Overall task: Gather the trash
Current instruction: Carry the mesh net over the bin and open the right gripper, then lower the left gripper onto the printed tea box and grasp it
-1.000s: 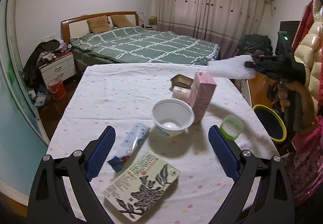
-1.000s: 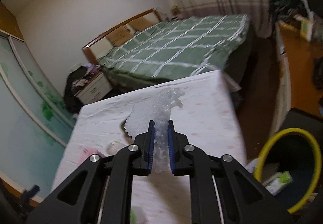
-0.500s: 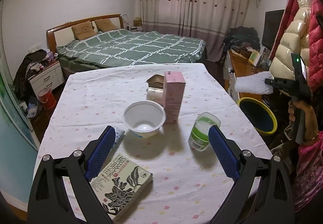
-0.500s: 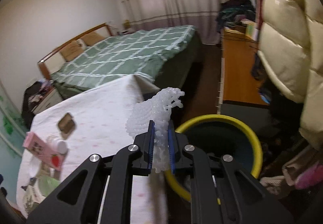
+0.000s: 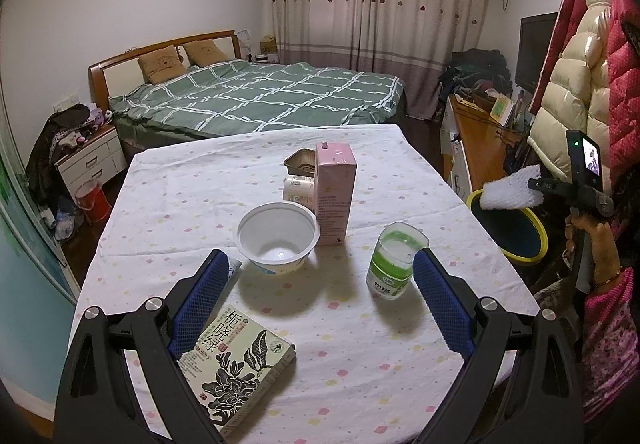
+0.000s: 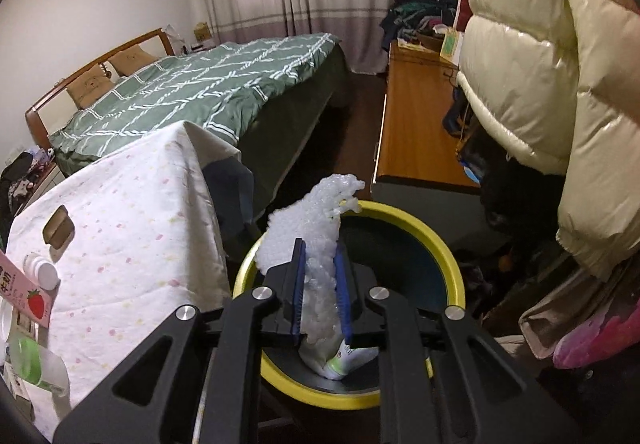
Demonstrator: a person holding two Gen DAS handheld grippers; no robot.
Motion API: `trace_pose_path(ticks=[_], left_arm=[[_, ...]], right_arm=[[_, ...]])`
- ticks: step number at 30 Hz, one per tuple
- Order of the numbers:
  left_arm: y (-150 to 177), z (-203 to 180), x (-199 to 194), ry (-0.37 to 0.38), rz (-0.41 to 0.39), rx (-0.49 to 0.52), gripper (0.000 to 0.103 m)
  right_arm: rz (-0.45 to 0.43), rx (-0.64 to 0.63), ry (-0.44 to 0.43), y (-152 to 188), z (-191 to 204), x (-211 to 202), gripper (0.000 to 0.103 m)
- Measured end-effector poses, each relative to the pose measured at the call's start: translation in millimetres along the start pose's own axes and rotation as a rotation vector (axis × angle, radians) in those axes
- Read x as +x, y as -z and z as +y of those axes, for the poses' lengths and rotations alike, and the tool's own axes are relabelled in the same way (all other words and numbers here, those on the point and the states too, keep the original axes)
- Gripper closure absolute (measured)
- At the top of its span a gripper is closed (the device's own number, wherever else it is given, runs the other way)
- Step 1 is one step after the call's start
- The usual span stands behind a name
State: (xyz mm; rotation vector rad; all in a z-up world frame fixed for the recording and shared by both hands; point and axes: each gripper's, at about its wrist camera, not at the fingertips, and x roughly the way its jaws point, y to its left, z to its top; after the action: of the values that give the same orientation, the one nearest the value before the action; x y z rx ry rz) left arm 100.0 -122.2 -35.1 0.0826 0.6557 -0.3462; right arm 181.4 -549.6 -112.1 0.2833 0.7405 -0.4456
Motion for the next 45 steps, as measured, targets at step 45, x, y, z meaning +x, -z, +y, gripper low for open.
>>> trace_pose_path(ticks=[45], left_arm=[[100.2, 87.5, 48.2, 0.061, 0.273, 0.126, 0.011]], right_arm=[[0.002, -0.029, -0.153, 30.4, 37.6, -25.8, 0.072]])
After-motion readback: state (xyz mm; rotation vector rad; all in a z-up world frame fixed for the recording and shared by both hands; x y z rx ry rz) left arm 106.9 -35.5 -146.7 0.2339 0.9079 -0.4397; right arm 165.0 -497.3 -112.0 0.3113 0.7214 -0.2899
